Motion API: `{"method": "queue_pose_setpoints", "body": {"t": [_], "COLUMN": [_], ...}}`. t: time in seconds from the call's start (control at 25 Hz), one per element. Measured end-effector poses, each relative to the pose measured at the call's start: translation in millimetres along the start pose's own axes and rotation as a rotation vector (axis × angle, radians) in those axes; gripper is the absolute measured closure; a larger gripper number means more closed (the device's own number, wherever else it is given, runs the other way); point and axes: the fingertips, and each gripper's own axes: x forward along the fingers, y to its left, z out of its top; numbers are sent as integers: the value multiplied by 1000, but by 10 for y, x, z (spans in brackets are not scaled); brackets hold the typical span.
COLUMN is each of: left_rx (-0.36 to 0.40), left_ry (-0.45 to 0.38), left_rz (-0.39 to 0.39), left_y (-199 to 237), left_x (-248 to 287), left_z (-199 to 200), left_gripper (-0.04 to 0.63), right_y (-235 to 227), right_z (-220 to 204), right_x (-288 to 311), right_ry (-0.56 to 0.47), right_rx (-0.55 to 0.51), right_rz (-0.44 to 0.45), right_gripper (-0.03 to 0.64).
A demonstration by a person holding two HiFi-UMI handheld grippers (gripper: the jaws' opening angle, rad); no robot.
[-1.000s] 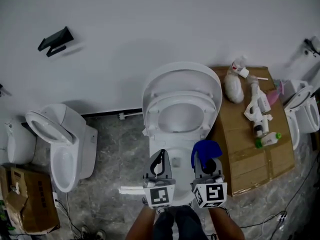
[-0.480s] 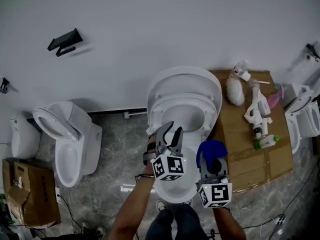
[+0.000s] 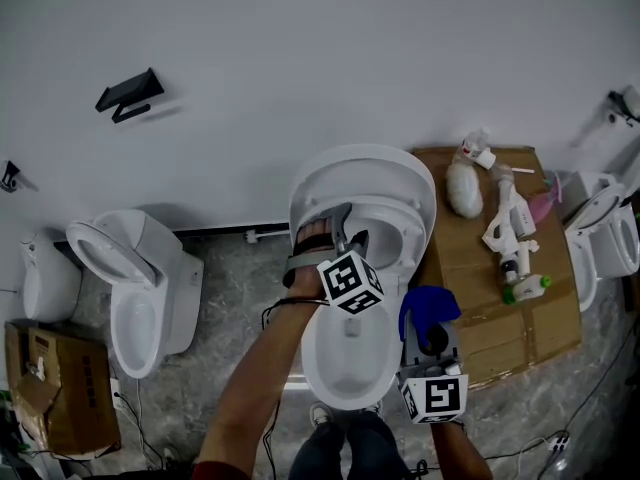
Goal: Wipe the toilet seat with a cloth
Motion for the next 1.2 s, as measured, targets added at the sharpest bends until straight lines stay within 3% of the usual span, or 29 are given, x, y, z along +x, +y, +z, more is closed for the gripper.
{"method": "queue_pose_setpoints", "body": {"t": [0.36, 0.52, 0.72, 0.88, 0.92, 0.96, 1.0, 1.2], "left_rx": [191, 280, 269, 270, 269, 265, 262, 273], "left_ry": [115, 139, 153, 135, 125, 116, 112, 105], "left_rz": [-98, -192, -294, -288, -270, -252, -238, -207], "left_y": [119, 74, 36, 75, 107, 138, 157, 122], "left_x": [335, 385, 397, 369, 361, 350, 338, 270], "left_z": [52, 82, 70, 80, 95, 109, 119, 122], "left_gripper": [311, 313, 347, 359, 388, 472, 487, 494], "right_y": [-32, -44, -30, -18, -18, -21, -26, -6], "right_z": [22, 72, 45, -36, -46, -48, -42, -72], "right_x": [-80, -85, -94, -128, -132, -132, -129, -129], "right_ry": [0, -41, -40, 16, 20, 20, 9, 10], "right_rx": [5, -78, -66, -69, -68, -64, -59, -58], "right_rz": [17, 4, 13, 15, 16, 15, 14, 17], "right_gripper": [563, 563, 563, 563, 563, 563, 563, 563]}}
